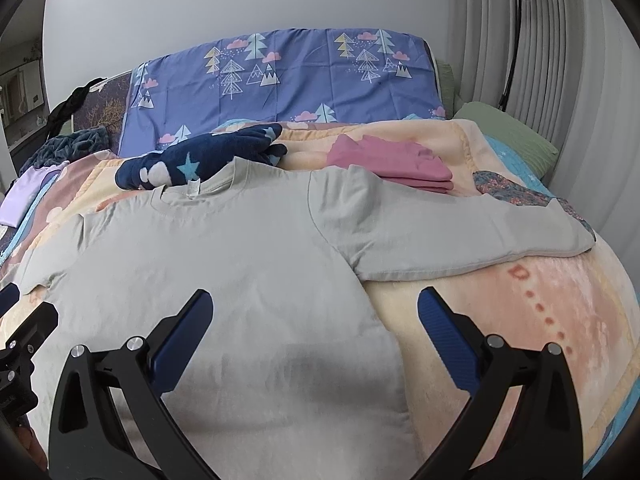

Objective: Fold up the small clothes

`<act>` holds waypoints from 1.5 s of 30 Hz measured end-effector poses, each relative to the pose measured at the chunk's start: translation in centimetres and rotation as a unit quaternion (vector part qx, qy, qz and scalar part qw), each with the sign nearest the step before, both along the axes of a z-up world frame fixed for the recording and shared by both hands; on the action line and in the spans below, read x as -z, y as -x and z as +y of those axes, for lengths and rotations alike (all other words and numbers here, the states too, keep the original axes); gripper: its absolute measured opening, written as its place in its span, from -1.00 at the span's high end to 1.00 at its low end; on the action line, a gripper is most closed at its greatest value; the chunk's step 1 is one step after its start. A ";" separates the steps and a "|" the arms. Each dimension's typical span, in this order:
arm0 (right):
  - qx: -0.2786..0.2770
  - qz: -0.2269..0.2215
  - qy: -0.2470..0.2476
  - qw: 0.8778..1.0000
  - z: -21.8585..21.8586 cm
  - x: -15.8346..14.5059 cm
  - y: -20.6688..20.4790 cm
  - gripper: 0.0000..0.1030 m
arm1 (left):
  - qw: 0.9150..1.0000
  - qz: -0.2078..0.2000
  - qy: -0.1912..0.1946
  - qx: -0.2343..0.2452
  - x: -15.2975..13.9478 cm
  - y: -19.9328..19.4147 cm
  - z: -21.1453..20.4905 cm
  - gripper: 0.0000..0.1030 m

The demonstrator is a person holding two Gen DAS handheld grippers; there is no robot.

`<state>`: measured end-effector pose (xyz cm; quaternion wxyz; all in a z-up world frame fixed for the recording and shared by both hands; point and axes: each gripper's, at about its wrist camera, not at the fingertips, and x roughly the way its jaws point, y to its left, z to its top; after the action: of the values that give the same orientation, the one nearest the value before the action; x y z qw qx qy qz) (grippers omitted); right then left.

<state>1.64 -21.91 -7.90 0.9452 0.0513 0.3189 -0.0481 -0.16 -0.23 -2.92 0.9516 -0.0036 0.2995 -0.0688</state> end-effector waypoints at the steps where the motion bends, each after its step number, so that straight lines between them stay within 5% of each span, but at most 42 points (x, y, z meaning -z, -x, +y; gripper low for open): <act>1: -0.001 0.000 -0.001 1.000 0.0 0.1 0.0 -0.97 | 1.000 0.002 0.000 0.000 0.1 -0.1 0.0 -0.96; 18: -0.027 0.011 -0.002 1.000 1.1 0.4 -0.7 -0.97 | 0.999 0.004 0.016 -0.029 0.3 0.4 2.6 -0.96; 29: -0.022 0.022 -0.004 1.000 1.1 0.9 -0.8 -0.97 | 0.995 -0.029 0.090 -0.040 0.5 0.7 5.6 -0.96; 38: -0.028 0.027 0.003 0.999 1.4 1.2 -1.0 -0.97 | 0.994 -0.026 0.094 -0.039 -0.2 0.2 7.6 -0.95; 45: -0.026 0.034 0.005 0.999 1.5 1.5 -1.2 -0.97 | 0.993 -0.019 0.104 -0.059 0.1 0.0 9.8 -0.60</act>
<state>2.85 -20.39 -9.40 0.9350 0.0367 0.3516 -0.0269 -0.15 9.58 -3.02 0.9541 -0.1191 0.2714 -0.0435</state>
